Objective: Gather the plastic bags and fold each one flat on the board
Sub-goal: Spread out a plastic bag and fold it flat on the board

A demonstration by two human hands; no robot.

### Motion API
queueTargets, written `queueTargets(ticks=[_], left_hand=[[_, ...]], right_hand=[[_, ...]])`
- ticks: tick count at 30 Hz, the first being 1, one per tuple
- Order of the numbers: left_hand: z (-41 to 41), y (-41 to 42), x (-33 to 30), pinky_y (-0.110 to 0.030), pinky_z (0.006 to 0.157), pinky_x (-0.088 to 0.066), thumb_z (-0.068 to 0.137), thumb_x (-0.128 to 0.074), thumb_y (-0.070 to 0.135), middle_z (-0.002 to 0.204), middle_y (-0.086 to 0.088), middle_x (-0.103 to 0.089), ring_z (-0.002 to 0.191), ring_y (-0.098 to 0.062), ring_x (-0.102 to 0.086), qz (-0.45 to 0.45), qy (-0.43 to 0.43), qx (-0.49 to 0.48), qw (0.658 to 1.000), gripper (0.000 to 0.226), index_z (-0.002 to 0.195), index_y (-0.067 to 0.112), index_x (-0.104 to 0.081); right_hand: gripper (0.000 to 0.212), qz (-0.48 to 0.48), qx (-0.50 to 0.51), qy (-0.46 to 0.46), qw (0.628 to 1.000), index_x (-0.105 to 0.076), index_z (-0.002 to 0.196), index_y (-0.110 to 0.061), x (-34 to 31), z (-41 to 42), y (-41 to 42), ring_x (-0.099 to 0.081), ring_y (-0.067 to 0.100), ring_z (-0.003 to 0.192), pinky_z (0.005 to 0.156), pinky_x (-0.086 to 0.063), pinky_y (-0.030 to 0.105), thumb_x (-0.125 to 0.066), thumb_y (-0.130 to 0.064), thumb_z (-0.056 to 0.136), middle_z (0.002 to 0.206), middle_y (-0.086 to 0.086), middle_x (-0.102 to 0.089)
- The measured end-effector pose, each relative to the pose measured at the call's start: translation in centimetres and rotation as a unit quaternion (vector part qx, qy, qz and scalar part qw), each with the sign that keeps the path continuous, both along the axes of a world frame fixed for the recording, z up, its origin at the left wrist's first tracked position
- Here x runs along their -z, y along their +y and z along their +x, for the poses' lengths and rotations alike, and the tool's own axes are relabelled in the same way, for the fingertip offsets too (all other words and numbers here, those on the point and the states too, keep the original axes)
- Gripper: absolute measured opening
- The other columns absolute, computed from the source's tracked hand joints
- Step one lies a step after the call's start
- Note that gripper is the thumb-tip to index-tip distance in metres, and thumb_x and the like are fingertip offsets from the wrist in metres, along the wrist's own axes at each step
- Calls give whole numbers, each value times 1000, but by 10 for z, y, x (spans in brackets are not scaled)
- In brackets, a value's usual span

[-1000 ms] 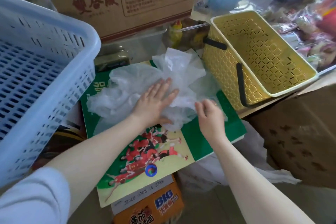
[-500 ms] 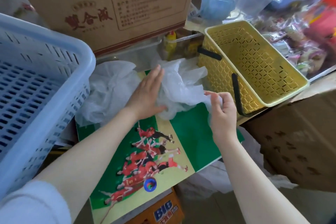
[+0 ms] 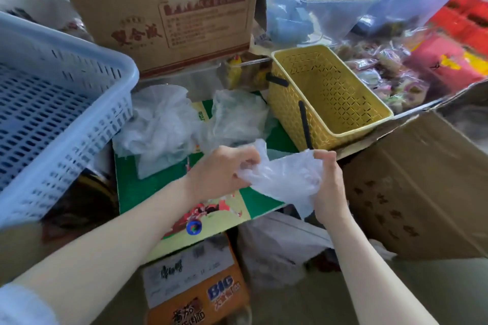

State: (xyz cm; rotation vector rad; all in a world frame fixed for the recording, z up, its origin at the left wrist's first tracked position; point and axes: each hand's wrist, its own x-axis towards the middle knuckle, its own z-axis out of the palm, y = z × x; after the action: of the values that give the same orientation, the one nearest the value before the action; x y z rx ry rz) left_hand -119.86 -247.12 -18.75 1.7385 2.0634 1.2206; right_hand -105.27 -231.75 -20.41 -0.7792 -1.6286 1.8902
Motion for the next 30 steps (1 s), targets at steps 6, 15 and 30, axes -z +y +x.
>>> queueTargets(ticks=[6, 15, 30], left_hand=[[58, -43, -17, -7, 70, -39, 74, -66, 47, 83, 24, -58, 75, 7, -54, -128, -243, -5, 962, 25, 90, 31, -55], [93, -75, 2, -22, 79, -50, 75, -71, 43, 109, 12, -63, 95, -3, -62, -184, -341, -125, 913, 40, 110, 31, -56], [67, -152, 2, -38, 87, -51, 88, -57, 35, 102, -5, -71, 93, -22, -67, -214, -502, -170, 821, 25, 107, 21, -66]], right_hand=[[44, 104, -201, -174, 958, -68, 77, -11, -6, 29, 3, -49, 24, 74, 64, -35, 31, -57, -53, 70, 74, 4, -58], [18, 19, -303, -256, 918, -62, 66, -22, 6, 44, -9, -35, 17, 50, 46, -26, 23, -64, -28, 83, 61, 9, -38], [37, 395, -123, -277, 867, -54, 125, -12, 15, 17, -83, -46, 22, 117, 97, -36, 34, -52, -29, 93, 127, 8, -52]])
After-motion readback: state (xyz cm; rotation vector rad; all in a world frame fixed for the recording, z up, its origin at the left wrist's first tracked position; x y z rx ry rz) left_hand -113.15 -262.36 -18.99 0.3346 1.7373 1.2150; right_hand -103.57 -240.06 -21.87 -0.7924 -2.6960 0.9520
